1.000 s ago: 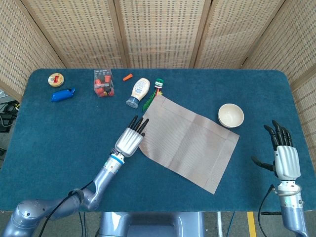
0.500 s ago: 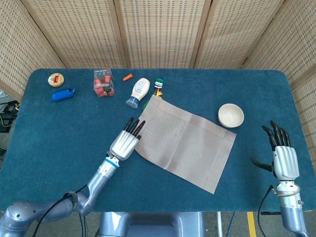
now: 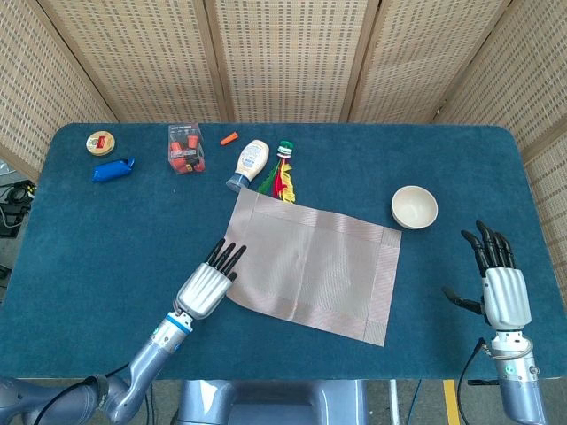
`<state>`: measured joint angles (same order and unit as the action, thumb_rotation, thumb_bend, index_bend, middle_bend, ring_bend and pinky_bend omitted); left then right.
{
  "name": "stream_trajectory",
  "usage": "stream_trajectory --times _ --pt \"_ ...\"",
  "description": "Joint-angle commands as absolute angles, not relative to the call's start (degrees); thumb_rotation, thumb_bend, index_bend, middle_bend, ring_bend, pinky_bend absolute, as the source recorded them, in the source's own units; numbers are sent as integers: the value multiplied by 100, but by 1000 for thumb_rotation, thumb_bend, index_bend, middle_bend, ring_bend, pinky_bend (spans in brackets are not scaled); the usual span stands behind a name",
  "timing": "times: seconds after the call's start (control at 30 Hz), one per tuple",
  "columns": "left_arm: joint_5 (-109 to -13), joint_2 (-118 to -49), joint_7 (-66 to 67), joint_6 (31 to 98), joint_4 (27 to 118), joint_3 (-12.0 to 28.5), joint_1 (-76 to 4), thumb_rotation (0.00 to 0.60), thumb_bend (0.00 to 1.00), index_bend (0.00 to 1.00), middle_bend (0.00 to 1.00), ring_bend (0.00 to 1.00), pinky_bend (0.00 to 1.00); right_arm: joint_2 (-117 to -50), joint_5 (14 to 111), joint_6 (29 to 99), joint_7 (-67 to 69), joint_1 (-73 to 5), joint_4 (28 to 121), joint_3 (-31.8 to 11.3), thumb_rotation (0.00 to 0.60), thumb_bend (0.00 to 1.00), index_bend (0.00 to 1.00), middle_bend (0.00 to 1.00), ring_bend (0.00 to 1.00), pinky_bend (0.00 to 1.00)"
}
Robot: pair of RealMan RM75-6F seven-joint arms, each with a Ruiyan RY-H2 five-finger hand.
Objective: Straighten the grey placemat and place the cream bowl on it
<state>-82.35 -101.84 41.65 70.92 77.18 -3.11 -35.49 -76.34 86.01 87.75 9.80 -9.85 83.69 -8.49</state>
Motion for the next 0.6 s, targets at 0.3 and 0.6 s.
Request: stream_trajectory --times 0.3,0.6 --pt "-8720 -9898 4619 7429 8532 -1005 -2978 600 470 664 0 0 0 -7594 8697 8864 910 -929 8471 -786 600 233 145 0 0 0" --pt "-8947 -9842 4680 7468 8740 -1159 -2750 600 470 664 0 0 0 -7558 8770 8917 898 -907 8543 -761 600 233 145 0 0 0"
